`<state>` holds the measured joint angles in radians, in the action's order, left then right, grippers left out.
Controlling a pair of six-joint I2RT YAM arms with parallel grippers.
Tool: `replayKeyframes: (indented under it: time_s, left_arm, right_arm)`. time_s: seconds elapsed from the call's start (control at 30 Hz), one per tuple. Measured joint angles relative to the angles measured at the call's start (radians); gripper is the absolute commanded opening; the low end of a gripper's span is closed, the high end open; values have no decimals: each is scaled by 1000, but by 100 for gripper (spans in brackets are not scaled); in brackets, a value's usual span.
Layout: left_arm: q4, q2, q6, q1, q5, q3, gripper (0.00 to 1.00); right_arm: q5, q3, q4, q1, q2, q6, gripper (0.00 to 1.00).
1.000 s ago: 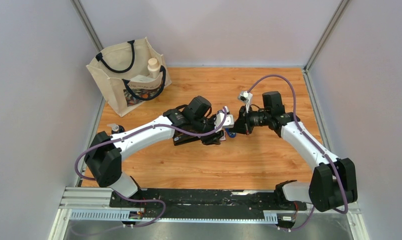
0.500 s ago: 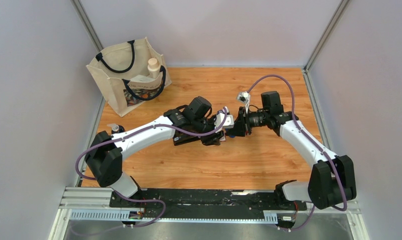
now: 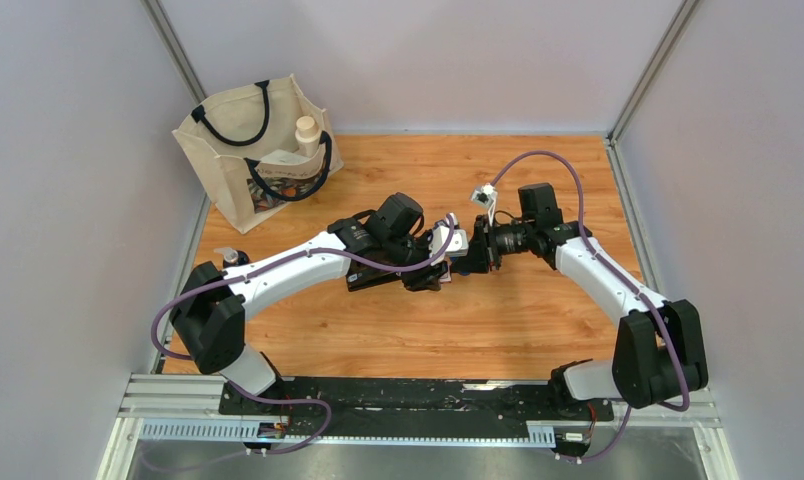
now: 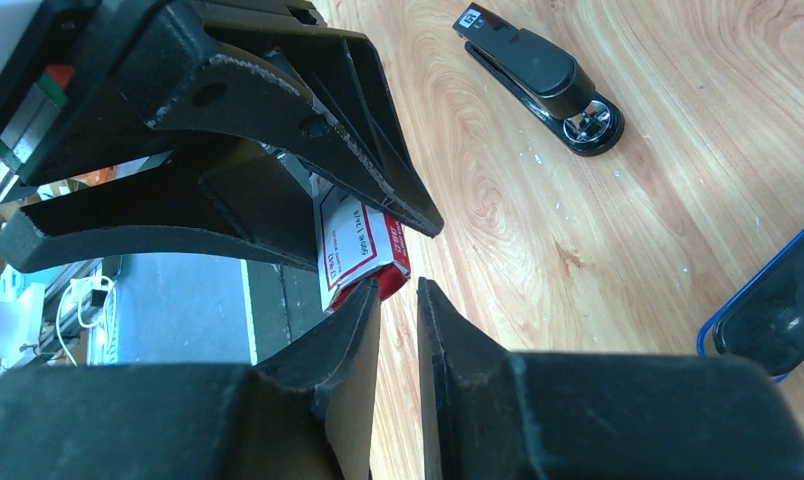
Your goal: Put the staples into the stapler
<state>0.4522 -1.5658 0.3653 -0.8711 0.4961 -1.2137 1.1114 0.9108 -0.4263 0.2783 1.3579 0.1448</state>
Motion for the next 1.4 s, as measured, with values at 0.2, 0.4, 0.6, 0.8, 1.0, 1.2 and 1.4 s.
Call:
replayKeyframes:
  time_s: [0.2, 0.4, 0.6, 0.8, 1.0, 1.2, 1.4]
  left_arm:
    - [0, 0, -1, 0, 0, 0, 11]
    - [0, 0, -1, 0, 1, 0, 11]
    - [2, 0, -1, 0, 6, 0, 11]
    - [6, 0, -1, 0, 6, 0, 11]
    - [10, 0, -2, 0, 8, 0, 11]
    - [16, 0, -2, 0, 14, 0, 11]
    - [14, 0, -2, 0, -5, 0, 11]
  right_arm:
    - [19, 0, 29, 0, 5, -32, 20]
    - [29, 0, 43, 1, 15, -47, 7]
    - [28, 0, 42, 7, 15, -43, 16]
    - [34, 0, 42, 12, 15, -42, 12]
    - [34, 0, 40, 14, 15, -35, 0]
    - [31, 0, 34, 15, 17, -30, 0]
    - [-23, -3, 43, 27, -2, -24, 0]
